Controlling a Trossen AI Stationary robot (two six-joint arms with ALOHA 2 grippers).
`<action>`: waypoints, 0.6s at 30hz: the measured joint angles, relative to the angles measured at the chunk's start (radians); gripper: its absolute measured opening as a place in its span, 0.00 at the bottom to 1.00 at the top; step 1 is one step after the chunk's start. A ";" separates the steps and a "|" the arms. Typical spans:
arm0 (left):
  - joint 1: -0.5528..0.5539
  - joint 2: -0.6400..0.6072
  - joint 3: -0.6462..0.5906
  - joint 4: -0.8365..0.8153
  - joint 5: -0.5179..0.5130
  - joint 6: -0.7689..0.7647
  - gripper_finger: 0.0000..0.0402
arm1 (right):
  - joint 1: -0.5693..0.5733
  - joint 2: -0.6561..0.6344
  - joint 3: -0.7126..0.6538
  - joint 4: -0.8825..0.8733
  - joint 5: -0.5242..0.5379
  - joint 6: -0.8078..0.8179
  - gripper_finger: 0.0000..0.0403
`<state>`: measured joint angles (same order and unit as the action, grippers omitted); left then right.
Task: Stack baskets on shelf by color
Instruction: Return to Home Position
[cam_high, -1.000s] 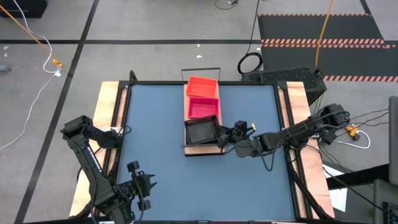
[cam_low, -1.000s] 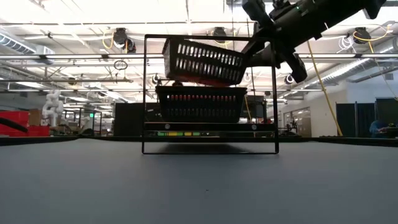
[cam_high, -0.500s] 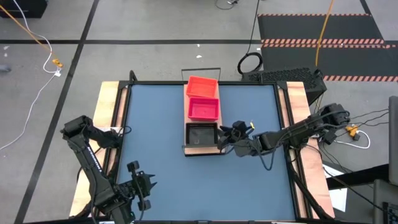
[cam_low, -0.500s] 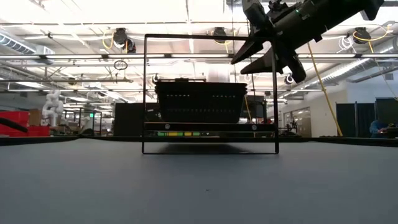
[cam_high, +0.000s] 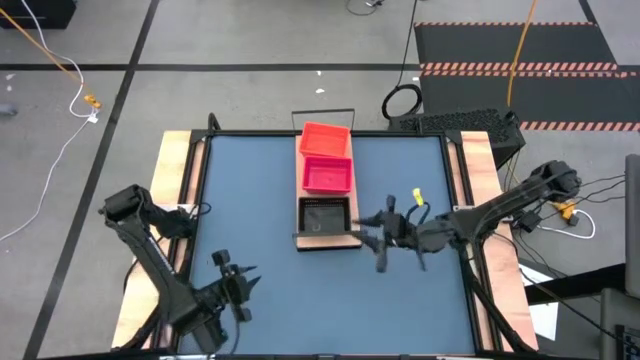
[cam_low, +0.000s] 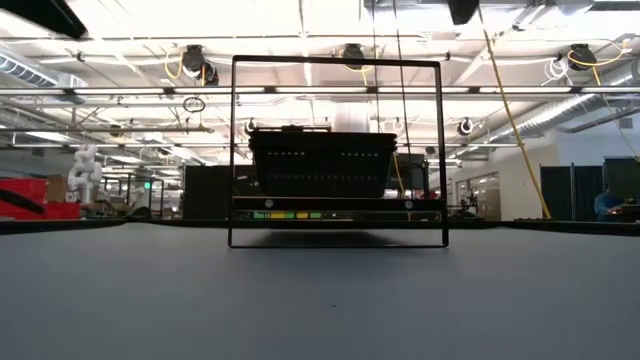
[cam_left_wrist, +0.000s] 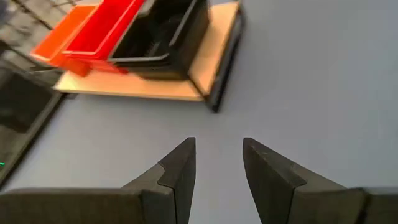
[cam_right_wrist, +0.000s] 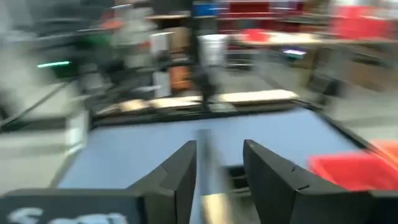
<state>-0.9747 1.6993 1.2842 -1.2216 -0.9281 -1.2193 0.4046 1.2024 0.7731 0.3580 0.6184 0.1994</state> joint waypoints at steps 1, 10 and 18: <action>0.013 -0.006 -0.023 0.003 -0.003 0.008 0.34 | 0.000 -0.020 0.000 -0.013 -0.075 -0.042 0.31; 0.182 -0.337 -0.398 0.275 -0.053 0.188 0.34 | -0.001 -0.146 0.000 -0.153 -0.355 -0.251 0.19; 0.337 -0.908 -0.721 0.566 -0.115 0.605 0.34 | -0.035 -0.369 -0.109 -0.181 -0.227 -0.400 0.17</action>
<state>-0.6376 0.7917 0.5637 -0.6559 -1.0435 -0.6142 0.3692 0.8336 0.6643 0.1770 0.3914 -0.2002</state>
